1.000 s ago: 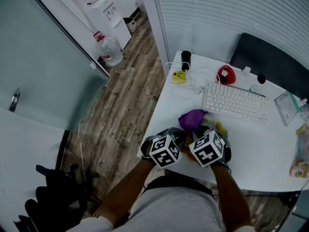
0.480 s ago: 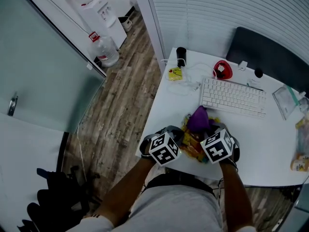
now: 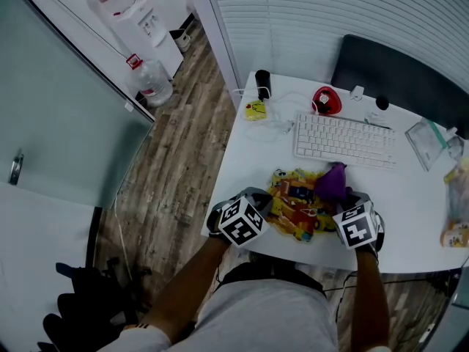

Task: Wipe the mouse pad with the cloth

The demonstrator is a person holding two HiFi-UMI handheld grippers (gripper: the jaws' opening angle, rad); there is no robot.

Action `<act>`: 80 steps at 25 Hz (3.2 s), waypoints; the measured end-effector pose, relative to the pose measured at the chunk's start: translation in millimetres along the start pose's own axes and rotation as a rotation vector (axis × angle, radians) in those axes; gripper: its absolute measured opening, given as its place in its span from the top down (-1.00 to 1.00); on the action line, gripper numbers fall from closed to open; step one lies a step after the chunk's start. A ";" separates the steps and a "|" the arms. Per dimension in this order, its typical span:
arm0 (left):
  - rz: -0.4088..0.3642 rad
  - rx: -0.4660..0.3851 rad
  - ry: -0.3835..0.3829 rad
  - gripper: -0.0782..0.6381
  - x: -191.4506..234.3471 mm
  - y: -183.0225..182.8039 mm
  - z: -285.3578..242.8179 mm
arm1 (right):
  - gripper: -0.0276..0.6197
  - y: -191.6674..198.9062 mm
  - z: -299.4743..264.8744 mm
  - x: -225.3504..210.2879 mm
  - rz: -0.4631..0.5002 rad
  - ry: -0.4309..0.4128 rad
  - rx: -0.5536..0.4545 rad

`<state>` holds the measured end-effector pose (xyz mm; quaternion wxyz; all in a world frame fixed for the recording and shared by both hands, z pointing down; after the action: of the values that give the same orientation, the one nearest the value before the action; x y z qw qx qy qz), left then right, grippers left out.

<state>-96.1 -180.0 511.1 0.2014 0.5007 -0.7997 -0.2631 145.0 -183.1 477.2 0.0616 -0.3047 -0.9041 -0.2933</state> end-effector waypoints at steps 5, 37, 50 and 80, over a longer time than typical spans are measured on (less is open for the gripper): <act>0.015 -0.034 -0.024 0.73 0.7 1.6 6.5 | 0.70 -7.3 25.1 6.5 -0.027 -0.002 -0.071; -0.011 0.027 -0.024 0.74 -11.1 16.0 12.6 | 0.70 -6.4 22.9 74.7 0.172 -0.100 -0.025; -0.016 0.028 -0.033 0.74 -13.5 14.0 14.0 | 0.70 44.5 52.2 29.7 0.067 -0.020 0.005; -0.021 0.022 -0.022 0.74 -13.7 19.5 15.7 | 0.70 -6.5 38.5 120.8 0.284 -0.179 -0.037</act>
<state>-113.2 -157.2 510.2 0.1843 0.5084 -0.7995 -0.2616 46.3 -103.1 477.5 0.0161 -0.4553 -0.8482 -0.2700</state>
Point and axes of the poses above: the fingertips, and each gripper's own axes: z backward along the fingers, x to its left, y out of its underside, the point moved 8 cm from there along z, backward along the fingers, and after that the axes turned 8 degrees about y, right-handed, at the moved point
